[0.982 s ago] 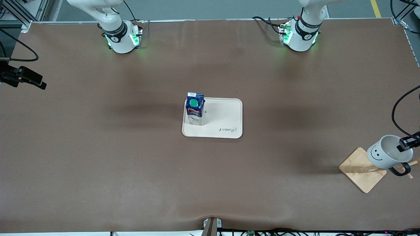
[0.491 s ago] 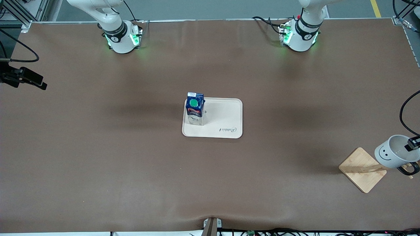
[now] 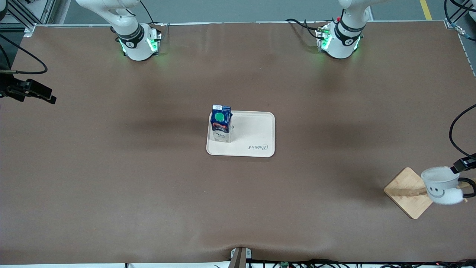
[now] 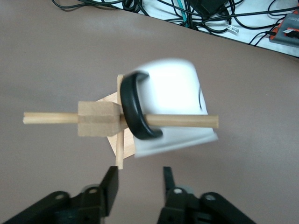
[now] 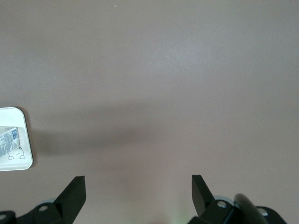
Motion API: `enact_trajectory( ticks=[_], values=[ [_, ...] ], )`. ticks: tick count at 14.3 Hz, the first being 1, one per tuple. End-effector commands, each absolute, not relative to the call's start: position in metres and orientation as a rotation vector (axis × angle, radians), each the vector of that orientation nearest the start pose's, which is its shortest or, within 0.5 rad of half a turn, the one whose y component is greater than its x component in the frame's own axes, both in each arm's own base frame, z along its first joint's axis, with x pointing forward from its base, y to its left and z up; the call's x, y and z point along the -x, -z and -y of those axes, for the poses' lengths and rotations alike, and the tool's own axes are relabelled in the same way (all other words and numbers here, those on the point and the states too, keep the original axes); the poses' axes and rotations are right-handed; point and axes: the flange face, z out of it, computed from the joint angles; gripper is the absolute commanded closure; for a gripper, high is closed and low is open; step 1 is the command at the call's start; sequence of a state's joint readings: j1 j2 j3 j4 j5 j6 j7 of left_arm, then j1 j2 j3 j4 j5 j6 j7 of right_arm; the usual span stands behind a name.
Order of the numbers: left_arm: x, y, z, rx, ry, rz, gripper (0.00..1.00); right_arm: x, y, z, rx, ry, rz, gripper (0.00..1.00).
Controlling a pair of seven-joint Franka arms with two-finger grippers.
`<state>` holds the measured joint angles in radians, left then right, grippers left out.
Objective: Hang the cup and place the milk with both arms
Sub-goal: 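Hook the mug handle onto the stand peg and open the left gripper, then withdraw the left gripper while the right gripper reaches the milk carton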
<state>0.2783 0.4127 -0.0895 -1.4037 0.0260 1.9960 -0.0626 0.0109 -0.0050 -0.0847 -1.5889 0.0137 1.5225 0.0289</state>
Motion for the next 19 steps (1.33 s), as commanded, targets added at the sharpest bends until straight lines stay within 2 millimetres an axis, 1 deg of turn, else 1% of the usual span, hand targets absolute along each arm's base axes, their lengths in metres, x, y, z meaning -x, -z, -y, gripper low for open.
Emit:
enact_trajectory(
  ticks=[1,2,3,4,5,6,7,8,9,10,12,13,15,17,18,19],
  values=[
    [-0.687,-0.501,-0.138,3.102,0.306,0.365,0.00,-0.548,-0.620,0.035,3.121,-0.095,-0.138,0.00],
    [-0.687,-0.503,-0.135,3.103,0.306,0.360,0.00,-0.548,-0.619,0.033,3.123,-0.100,-0.129,0.00],
    [-0.685,-0.511,-0.133,3.097,0.319,0.352,0.00,-0.551,-0.613,0.029,3.123,-0.117,-0.119,0.00],
    [-0.685,-0.513,-0.132,3.098,0.322,0.351,0.00,-0.557,-0.602,0.024,3.124,-0.148,-0.103,0.00],
    [-0.683,-0.518,-0.129,3.098,0.332,0.346,0.00,-0.560,-0.596,0.019,3.124,-0.165,-0.086,0.00],
    [-0.680,-0.524,-0.126,3.100,0.330,0.344,0.00,-0.561,-0.589,0.013,3.126,-0.189,-0.075,0.00],
    [-0.677,-0.525,-0.123,3.105,0.287,0.337,0.00,-0.560,-0.585,0.010,3.125,-0.227,-0.065,0.00],
    [-0.673,-0.528,-0.114,3.113,0.248,0.319,0.00,-0.558,-0.582,0.009,3.120,-0.268,-0.079,0.00],
    [-0.669,-0.536,-0.107,3.113,0.238,0.309,0.00,-0.560,-0.577,0.003,3.121,-0.290,-0.069,0.00],
    [-0.666,-0.539,-0.101,3.118,0.215,0.293,0.00,-0.559,-0.576,-0.006,3.120,-0.300,-0.048,0.00],
    [-0.659,-0.546,-0.089,3.129,0.176,0.249,0.00,-0.559,-0.578,-0.028,3.130,-0.294,-0.112,0.00],
    [-0.653,-0.548,-0.085,3.133,0.130,0.240,0.00,-0.558,-0.579,-0.046,3.136,-0.292,-0.168,0.00],
    [-0.645,-0.556,-0.073,3.139,0.102,0.212,0.00,-0.555,-0.582,-0.079,3.113,-0.286,-0.278,0.00],
    [-0.634,-0.560,-0.065,3.134,0.089,0.196,0.00,-0.554,-0.584,-0.090,3.003,-0.314,-0.347,0.00],
    [-0.629,-0.560,-0.056,3.134,0.084,0.175,0.00,-0.554,-0.583,-0.096,2.980,-0.317,-0.351,0.00],
    [-0.626,-0.562,-0.049,3.136,0.090,0.160,0.00,-0.557,-0.577,-0.103,2.970,-0.332,-0.366,0.00]
  ],
)
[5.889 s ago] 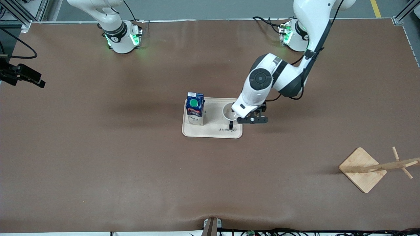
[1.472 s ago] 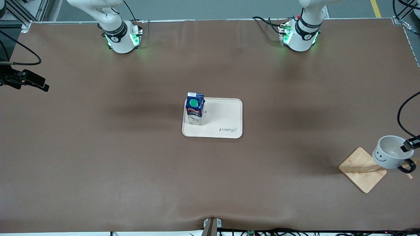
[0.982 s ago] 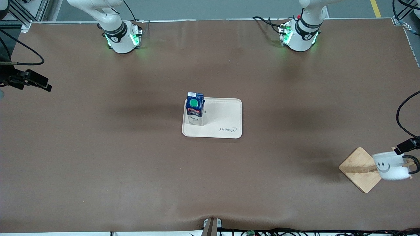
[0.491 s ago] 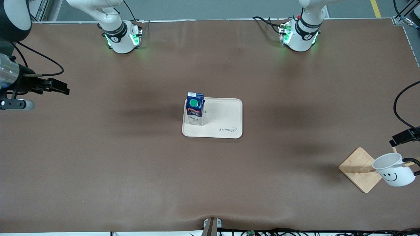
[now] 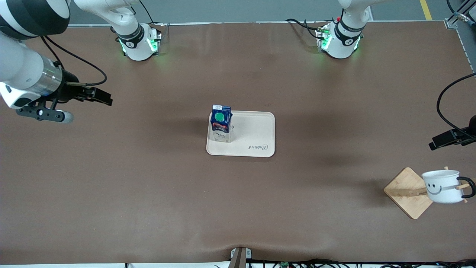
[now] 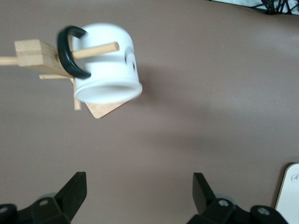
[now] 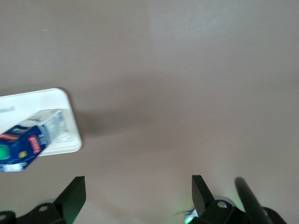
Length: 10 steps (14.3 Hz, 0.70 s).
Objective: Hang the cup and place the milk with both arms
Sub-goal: 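Withdraw the left gripper while the right gripper reaches the milk carton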
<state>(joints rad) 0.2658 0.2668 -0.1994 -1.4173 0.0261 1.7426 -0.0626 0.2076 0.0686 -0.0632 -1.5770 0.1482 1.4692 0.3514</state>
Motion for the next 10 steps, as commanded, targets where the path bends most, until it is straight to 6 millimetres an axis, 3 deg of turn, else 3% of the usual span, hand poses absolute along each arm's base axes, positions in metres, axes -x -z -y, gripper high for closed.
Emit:
enact_trajectory(
  ticks=[1,5,7,10],
  values=[
    [-0.623,-0.567,-0.042,3.135,0.095,0.167,0.00,-0.558,-0.572,-0.113,2.971,-0.346,-0.375,0.00],
    [-0.597,-0.566,-0.006,3.125,0.053,0.093,0.00,-0.571,-0.541,-0.182,2.987,-0.332,-0.390,0.00],
    [-0.579,-0.578,0.004,3.108,0.069,0.077,0.00,-0.562,-0.531,-0.226,3.001,-0.343,-0.412,0.00],
    [-0.565,-0.590,0.018,3.099,0.069,0.075,0.00,-0.545,-0.515,-0.274,3.032,-0.387,-0.388,0.00]
  ],
)
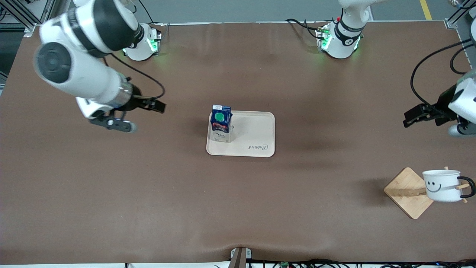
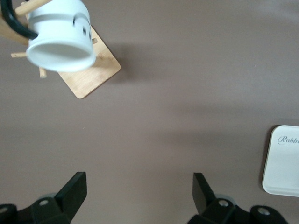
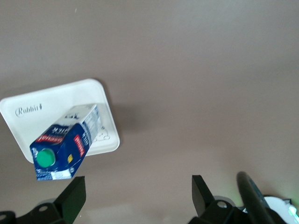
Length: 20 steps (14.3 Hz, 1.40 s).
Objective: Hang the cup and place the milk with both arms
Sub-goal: 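Withdraw the left gripper while the right gripper reaches the milk carton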
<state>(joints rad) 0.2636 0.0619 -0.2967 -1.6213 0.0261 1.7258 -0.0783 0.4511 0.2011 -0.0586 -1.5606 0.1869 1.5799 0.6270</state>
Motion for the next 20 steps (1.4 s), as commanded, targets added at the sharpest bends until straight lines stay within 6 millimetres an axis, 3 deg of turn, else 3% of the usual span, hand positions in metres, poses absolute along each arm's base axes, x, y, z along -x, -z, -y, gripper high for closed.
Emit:
enact_trajectory(
  ticks=[1,8,14,20],
  values=[
    [-0.564,-0.591,0.023,3.099,0.074,0.068,0.00,-0.543,-0.510,-0.281,3.037,-0.392,-0.373,0.00],
    [-0.558,-0.606,0.023,3.098,0.104,0.041,0.00,-0.547,-0.508,-0.290,3.024,-0.345,-0.384,0.00],
    [-0.559,-0.615,0.028,3.107,0.135,0.022,0.00,-0.537,-0.500,-0.346,2.981,-0.252,-0.396,0.00],
    [-0.558,-0.616,0.033,3.108,0.135,0.007,0.00,-0.533,-0.481,-0.366,2.993,-0.270,-0.407,0.00]
  ],
)
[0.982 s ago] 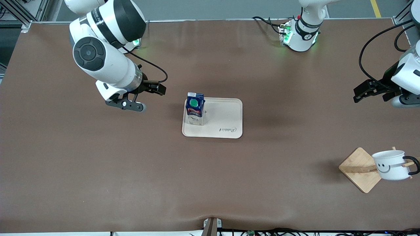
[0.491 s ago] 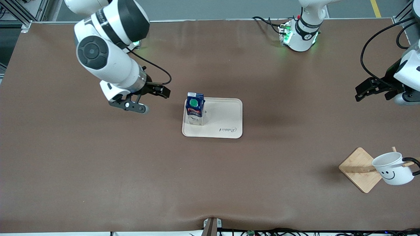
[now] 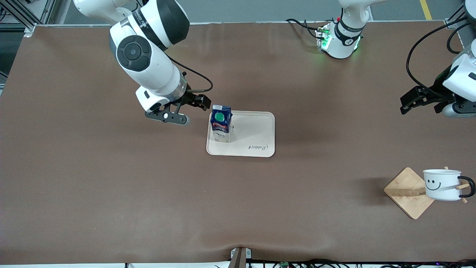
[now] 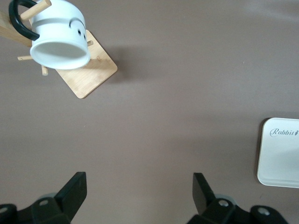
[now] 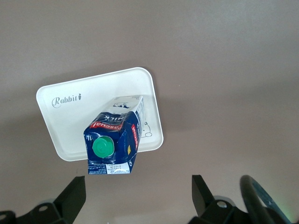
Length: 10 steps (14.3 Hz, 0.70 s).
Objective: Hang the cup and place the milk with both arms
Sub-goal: 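Lower the right gripper and grasp the blue milk carton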
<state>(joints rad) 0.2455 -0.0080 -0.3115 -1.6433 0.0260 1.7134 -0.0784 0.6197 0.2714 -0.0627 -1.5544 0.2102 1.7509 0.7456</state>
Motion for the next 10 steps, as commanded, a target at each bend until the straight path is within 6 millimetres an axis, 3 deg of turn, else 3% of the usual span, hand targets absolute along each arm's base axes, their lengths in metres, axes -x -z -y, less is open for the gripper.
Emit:
enact_trajectory(
  ticks=[1,10],
  values=[
    [-0.558,-0.616,0.031,3.108,0.135,0.007,0.00,-0.533,-0.478,-0.369,2.985,-0.267,-0.460,0.00],
    [-0.553,-0.624,0.026,3.112,0.155,-0.001,0.00,-0.529,-0.462,-0.403,2.974,-0.282,-0.447,0.00]
  ],
)
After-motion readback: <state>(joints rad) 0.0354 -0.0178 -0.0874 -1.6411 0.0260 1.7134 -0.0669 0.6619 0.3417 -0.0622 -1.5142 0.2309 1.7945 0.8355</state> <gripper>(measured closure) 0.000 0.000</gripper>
